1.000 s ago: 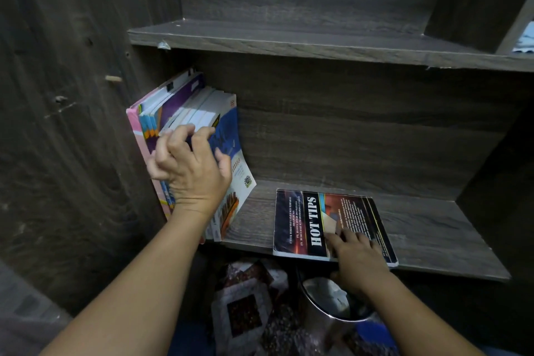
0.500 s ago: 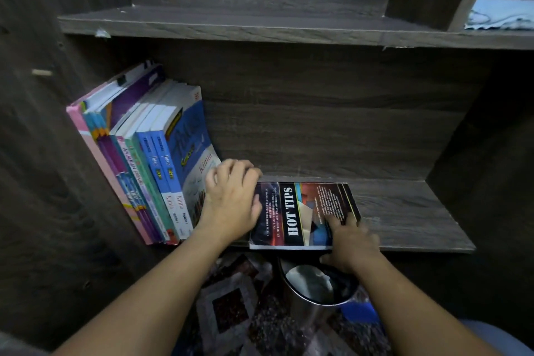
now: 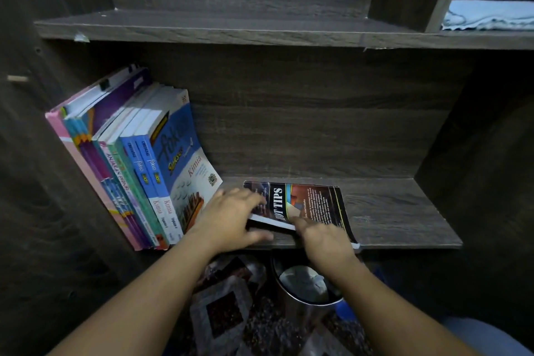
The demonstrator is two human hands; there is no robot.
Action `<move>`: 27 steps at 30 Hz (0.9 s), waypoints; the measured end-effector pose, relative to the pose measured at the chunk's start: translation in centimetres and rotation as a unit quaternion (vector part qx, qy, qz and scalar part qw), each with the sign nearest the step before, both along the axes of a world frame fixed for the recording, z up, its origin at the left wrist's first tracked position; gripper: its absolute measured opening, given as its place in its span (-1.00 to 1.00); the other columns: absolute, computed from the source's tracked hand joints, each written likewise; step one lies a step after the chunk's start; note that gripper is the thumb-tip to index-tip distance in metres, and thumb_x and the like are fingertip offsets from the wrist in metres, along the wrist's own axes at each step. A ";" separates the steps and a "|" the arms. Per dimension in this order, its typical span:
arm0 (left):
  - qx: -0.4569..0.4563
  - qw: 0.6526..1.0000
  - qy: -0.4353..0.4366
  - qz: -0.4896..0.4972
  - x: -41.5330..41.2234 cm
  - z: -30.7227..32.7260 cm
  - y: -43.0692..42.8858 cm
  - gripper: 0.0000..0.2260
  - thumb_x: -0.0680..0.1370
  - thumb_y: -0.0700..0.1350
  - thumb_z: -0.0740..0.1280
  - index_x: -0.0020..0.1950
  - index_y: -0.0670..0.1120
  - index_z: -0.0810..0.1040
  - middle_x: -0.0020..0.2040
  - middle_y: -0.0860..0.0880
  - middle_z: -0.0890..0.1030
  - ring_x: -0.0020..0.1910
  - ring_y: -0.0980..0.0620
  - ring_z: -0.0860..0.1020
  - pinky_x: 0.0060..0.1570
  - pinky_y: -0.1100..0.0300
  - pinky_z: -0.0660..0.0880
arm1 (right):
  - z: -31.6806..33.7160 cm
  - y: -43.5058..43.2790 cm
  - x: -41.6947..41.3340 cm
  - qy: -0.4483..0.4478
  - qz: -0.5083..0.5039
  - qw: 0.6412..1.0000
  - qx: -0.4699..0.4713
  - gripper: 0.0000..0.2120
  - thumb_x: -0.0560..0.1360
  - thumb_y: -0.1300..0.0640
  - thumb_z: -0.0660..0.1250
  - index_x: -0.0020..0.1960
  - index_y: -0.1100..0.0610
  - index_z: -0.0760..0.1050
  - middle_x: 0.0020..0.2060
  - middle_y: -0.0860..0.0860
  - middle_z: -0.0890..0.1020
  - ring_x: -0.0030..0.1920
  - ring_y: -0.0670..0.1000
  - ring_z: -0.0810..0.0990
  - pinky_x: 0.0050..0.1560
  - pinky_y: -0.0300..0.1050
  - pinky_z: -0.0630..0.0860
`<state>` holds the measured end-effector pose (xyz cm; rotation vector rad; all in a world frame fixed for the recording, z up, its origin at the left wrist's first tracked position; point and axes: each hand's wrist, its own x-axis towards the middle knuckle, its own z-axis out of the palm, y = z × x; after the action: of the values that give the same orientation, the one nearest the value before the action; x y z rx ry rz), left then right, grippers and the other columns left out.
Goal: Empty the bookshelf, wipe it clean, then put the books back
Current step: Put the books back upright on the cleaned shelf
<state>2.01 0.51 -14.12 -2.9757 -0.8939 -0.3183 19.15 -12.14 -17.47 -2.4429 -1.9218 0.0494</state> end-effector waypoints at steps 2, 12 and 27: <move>0.034 0.999 0.013 -0.002 0.2 -0.3 -0.2 -0.32 0.38 0.33 0.37 0.42 0.12 0.31 0.35 0.09 0.42 0.37 0.06 0.32 0.40 0.01 0.14 | -0.2 0.1 -0.1 0.021 -0.009 0.999 0.027 -0.48 0.59 0.21 0.10 0.50 -0.11 0.16 0.22 0.01 0.56 0.09 0.18 0.60 0.01 0.02 0.49; 0.051 0.943 -0.302 0.131 -0.9 2.6 0.8 -0.37 0.54 0.06 0.33 0.52 -0.11 0.18 0.40 -0.14 0.36 0.39 -0.08 0.30 0.35 -0.02 0.28 | 2.6 0.4 0.1 0.277 -0.121 0.852 0.426 -0.94 0.60 0.21 0.26 -0.04 0.19 0.48 -0.43 -0.11 0.46 -0.44 -0.09 0.44 -0.43 -0.21 0.21; 0.058 0.943 -0.300 0.129 -1.9 3.4 1.3 -0.39 0.52 0.10 0.33 0.47 -0.12 0.23 0.48 -0.14 0.25 0.45 -0.11 0.22 0.40 -0.13 0.27 | 1.1 0.6 -1.2 0.371 -0.084 0.860 0.341 -0.90 0.62 0.20 0.20 -0.08 0.14 0.36 -0.29 0.04 0.55 -0.26 -0.04 0.48 -0.36 -0.25 0.33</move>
<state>0.14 1.81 -10.72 -2.6236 -1.2312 -1.2565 18.00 -11.53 -16.41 -1.7226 -1.1169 0.2246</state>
